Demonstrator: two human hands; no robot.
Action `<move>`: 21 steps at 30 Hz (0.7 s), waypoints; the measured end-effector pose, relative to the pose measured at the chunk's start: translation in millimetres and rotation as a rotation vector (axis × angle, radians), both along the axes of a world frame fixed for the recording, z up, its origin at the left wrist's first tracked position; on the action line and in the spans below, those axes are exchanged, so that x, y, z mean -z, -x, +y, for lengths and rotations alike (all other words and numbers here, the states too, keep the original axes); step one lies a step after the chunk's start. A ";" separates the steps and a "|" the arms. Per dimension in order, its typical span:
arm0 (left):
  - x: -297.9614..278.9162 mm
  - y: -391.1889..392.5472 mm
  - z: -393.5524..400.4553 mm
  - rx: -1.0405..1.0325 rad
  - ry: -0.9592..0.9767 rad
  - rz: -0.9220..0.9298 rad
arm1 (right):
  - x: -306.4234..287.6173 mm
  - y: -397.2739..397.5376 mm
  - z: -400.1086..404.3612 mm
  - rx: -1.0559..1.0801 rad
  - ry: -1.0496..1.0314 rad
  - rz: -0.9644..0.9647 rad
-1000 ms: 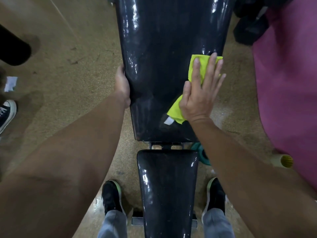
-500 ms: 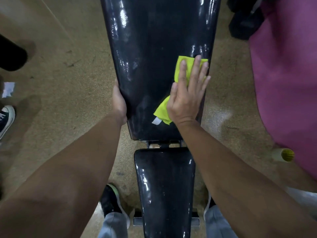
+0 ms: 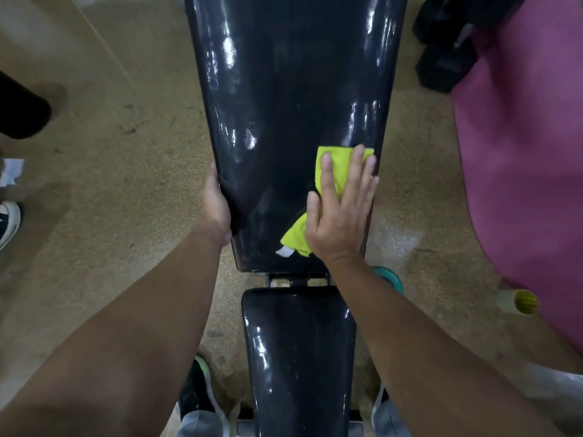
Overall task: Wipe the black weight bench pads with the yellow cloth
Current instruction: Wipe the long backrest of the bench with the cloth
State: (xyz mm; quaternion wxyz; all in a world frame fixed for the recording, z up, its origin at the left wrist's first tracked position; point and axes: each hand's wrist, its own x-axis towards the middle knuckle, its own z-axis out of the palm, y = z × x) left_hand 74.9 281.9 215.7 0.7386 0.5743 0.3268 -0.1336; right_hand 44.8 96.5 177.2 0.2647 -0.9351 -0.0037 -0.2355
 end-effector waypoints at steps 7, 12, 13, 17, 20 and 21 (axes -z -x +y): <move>0.7 1.3 -0.5 -0.009 0.010 0.017 | -2.5 -18.4 -29.9 0.084 -0.045 -0.026; -0.1 -0.2 -0.3 -0.026 -0.012 0.027 | 4.9 -5.6 -14.0 -0.022 0.048 -0.037; 0.1 -0.1 -0.3 -0.024 -0.013 0.029 | 10.8 -1.0 -21.0 -0.061 0.077 -0.038; 1.2 1.7 0.7 -0.014 0.007 0.020 | 21.5 1.5 -46.2 -0.042 0.047 -0.020; 1.3 4.7 -0.9 -0.021 0.008 0.013 | 14.0 -2.2 -29.8 0.071 -0.038 -0.003; 2.1 5.5 -1.7 -0.028 0.016 0.008 | 10.6 -3.2 -20.7 0.084 -0.038 -0.010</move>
